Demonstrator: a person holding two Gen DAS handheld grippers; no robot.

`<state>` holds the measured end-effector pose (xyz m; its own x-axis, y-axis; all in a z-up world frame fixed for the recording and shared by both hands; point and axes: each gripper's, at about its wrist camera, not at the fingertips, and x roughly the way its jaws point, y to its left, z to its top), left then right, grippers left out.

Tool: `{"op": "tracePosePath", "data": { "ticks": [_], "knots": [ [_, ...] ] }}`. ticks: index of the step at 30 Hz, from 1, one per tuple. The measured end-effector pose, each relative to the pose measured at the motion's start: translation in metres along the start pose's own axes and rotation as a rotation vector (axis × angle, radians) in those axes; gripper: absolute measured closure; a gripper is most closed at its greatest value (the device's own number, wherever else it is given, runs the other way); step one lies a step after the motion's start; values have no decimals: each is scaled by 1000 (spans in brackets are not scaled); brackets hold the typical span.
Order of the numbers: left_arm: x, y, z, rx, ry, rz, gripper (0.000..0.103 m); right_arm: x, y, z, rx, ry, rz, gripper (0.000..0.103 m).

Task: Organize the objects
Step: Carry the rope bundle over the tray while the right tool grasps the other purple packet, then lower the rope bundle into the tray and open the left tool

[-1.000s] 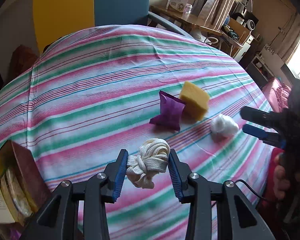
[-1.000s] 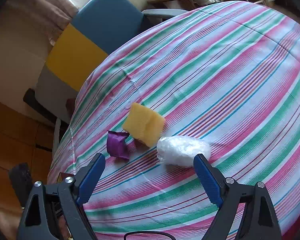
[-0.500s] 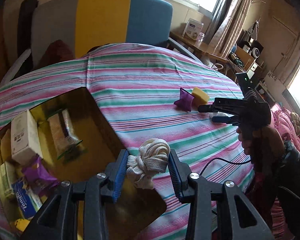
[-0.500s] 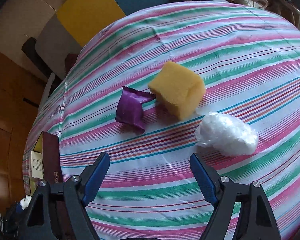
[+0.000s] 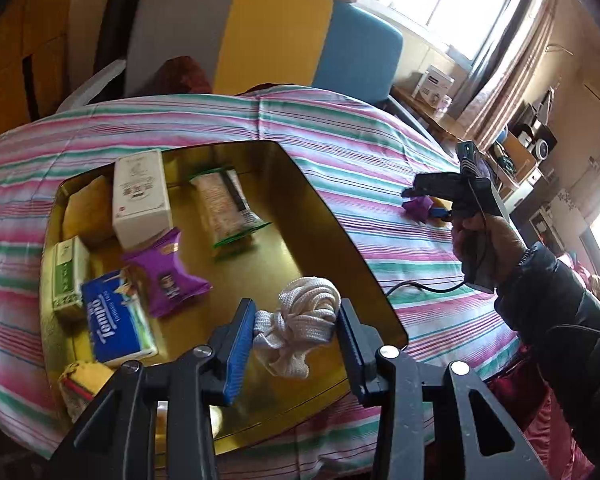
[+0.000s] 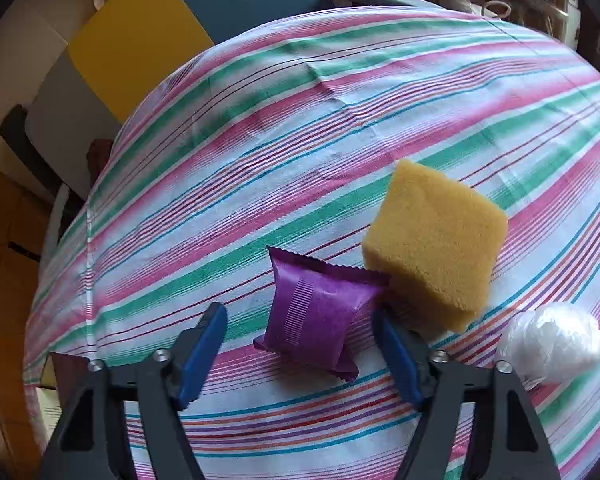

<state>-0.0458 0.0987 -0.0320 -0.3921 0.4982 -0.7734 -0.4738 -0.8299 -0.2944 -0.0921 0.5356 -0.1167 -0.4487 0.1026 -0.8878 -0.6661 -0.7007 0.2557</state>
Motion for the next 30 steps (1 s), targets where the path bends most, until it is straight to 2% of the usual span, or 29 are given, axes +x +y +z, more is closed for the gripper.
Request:
{"op": "tracePosePath", "data": {
  "ticks": [1, 2, 5, 9, 12, 17, 21, 30],
  "knots": [
    [-1, 3, -1, -5, -2, 0, 62, 0, 3, -1, -32, 7, -17, 67],
    [-1, 5, -2, -11, -5, 2, 62, 0, 5, -2, -61, 16, -18, 69],
    [-3, 8, -3, -27, -16, 4, 62, -6, 14, -14, -186, 41, -32, 69],
    [-8, 12, -4, -37, -35, 6, 62, -17, 23, -42, -335, 106, 30, 69],
    [-14, 12, -5, -39, -51, 19, 62, -26, 24, -63, -403, 121, 45, 69],
    [-25, 6, -10, 10, -87, 103, 62, -37, 29, -90, -497, 101, 67, 69],
    [-31, -1, -16, 62, -109, 181, 62, -38, 31, -96, -526, 85, 76, 70],
    [-33, -7, -28, 95, -97, 218, 62, -40, 33, -98, -555, 69, 86, 70]
  ]
}}
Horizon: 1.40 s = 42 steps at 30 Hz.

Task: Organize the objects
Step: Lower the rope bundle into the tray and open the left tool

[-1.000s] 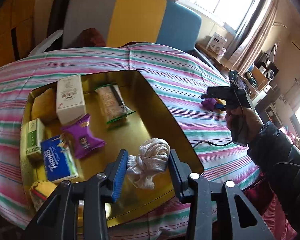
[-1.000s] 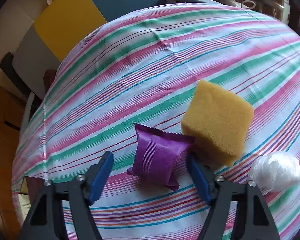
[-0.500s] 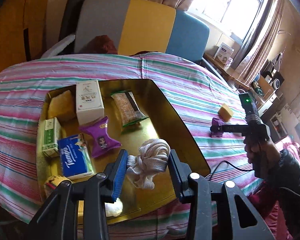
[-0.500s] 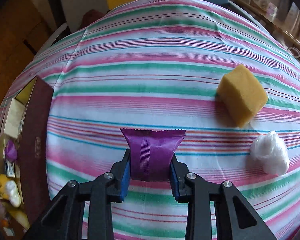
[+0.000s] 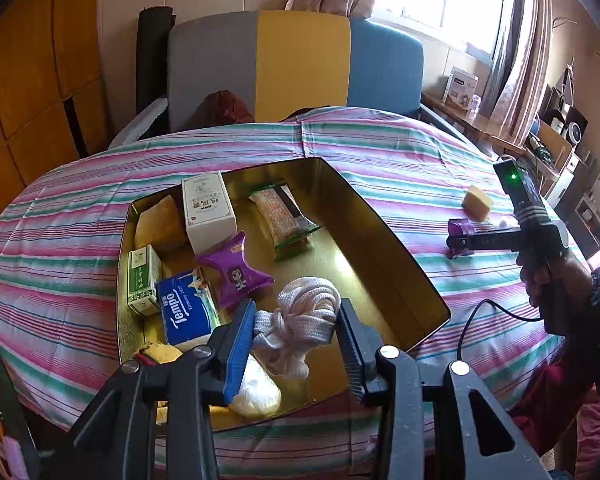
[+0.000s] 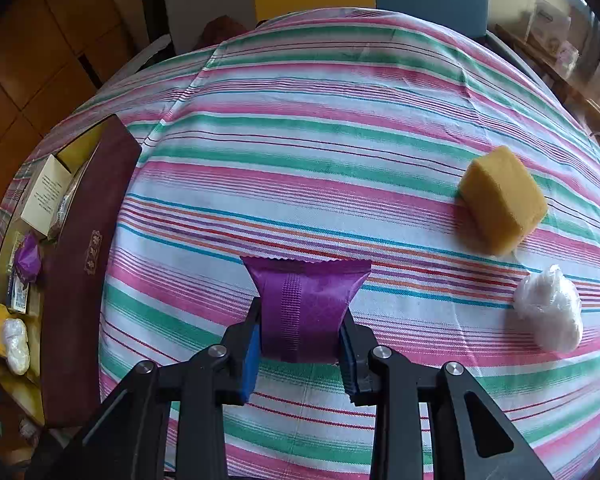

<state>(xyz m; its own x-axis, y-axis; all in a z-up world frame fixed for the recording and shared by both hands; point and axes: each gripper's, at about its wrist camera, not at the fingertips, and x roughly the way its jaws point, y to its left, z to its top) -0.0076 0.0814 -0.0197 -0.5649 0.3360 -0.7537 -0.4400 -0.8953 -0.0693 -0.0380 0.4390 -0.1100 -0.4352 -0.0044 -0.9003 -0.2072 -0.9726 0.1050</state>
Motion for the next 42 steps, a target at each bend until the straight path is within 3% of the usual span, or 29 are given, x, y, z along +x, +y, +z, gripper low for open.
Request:
{"op": "tracePosePath", "data": {
  "ticks": [10, 18, 22, 28, 36, 42],
  "knots": [
    [4, -5, -10, -6, 27, -26, 62, 0, 4, -1, -26, 6, -18, 70],
    [4, 45, -17, -243, 45, -187, 62, 4, 3, -2, -28, 20, -30, 70],
    [5, 58, -21, -306, 48, -215, 62, 4, 3, -2, -33, 23, -32, 70],
    [14, 48, -12, -241, 69, -196, 62, 3, 3, -2, -32, 24, -32, 70],
    [57, 21, 9, -42, 133, -88, 62, 3, 6, -3, -38, 24, -34, 70],
    [84, 22, 4, -2, 181, -12, 61, 3, 6, -2, -41, 25, -33, 70]
  ]
}}
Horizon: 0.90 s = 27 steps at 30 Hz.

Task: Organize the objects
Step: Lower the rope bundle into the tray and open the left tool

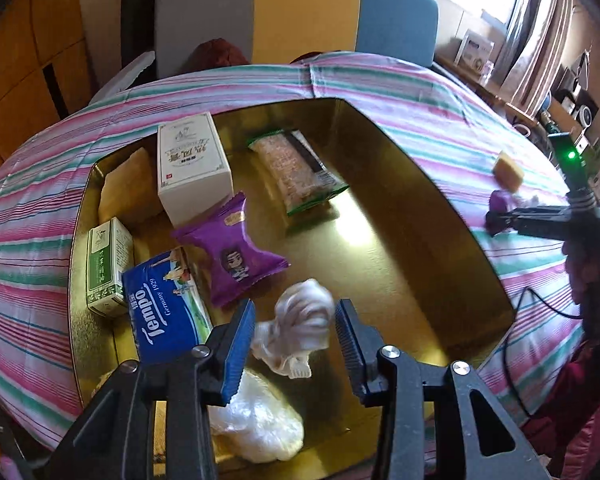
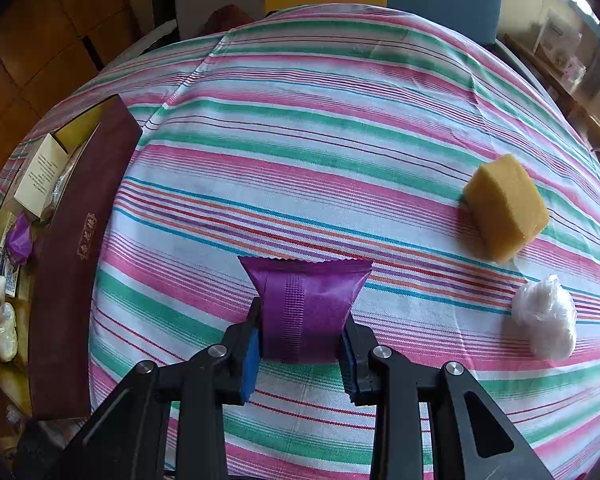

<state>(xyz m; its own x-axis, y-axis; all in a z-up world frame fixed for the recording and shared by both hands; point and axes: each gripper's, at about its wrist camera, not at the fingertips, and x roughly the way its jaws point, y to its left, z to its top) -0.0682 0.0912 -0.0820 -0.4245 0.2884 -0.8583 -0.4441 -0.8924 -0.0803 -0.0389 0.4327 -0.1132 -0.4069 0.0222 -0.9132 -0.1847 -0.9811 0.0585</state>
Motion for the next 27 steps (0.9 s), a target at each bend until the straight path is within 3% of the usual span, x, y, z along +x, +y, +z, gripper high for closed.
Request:
{"op": "tracePosePath", "data": {
  "ticks": [7, 15, 20, 27],
  "knots": [
    [6, 4, -1, 17, 3, 39, 61, 2, 1, 1, 1, 0, 3, 70],
    [-39, 23, -16, -81, -99, 52, 56, 1, 2, 1, -3, -10, -10, 70],
    [-61, 33, -33, -139, -140, 99, 56, 4, 3, 0, -6, -8, -15, 70],
    [-75, 30, -42, -141, -174, 126, 55, 5, 5, -1, -10, -20, -33, 70]
  ]
}}
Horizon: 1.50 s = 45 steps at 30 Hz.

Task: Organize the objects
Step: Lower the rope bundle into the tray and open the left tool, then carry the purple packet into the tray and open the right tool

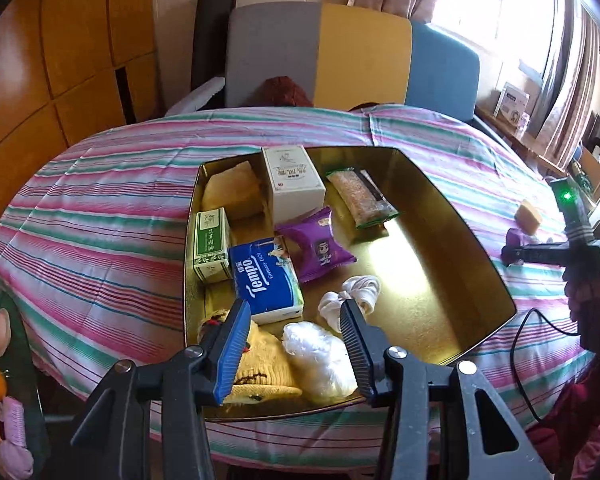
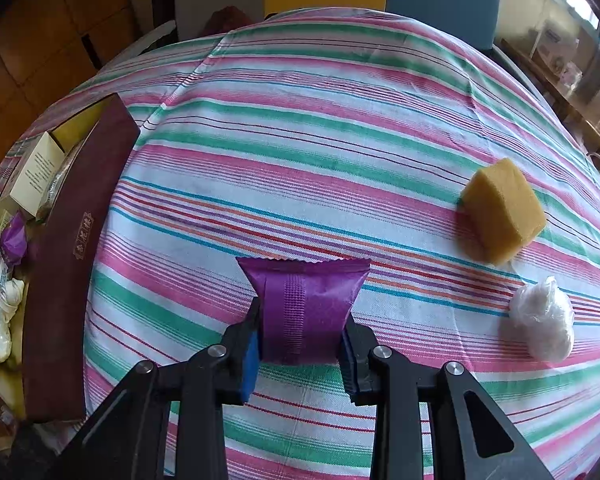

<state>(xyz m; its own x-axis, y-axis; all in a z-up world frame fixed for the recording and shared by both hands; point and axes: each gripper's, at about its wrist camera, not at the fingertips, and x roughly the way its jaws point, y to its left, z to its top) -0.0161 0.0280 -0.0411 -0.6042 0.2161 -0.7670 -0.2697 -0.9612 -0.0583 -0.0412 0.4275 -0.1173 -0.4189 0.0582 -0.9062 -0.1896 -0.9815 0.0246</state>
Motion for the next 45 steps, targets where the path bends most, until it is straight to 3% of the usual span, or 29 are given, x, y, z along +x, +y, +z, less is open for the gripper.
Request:
{"op": "tracePosePath", "data": {
  "ticks": [12, 18, 24, 29, 33, 36, 45],
  "knots": [
    [-9, -4, 0, 27, -34, -16, 55, -5, 5, 1, 40, 7, -15, 70],
    [-10, -1, 0, 15, -38, -29, 55, -37, 18, 6, 46, -47, 34, 70],
    [-9, 2, -2, 5, -35, -38, 55, -83, 62, 14, -39, -122, 119, 70],
    [-10, 12, -3, -34, -37, -39, 55, -110, 132, 18, -181, -135, 231, 70],
    [-10, 23, -5, -62, -35, -34, 55, -110, 188, 12, -294, -94, 292, 70],
    [-10, 33, -9, -84, -29, -30, 55, -93, 218, 11, -338, -38, 287, 70],
    [-3, 49, -19, -134, -5, -40, 55, -22, 244, 28, -331, 131, 213, 69]
  ]
}}
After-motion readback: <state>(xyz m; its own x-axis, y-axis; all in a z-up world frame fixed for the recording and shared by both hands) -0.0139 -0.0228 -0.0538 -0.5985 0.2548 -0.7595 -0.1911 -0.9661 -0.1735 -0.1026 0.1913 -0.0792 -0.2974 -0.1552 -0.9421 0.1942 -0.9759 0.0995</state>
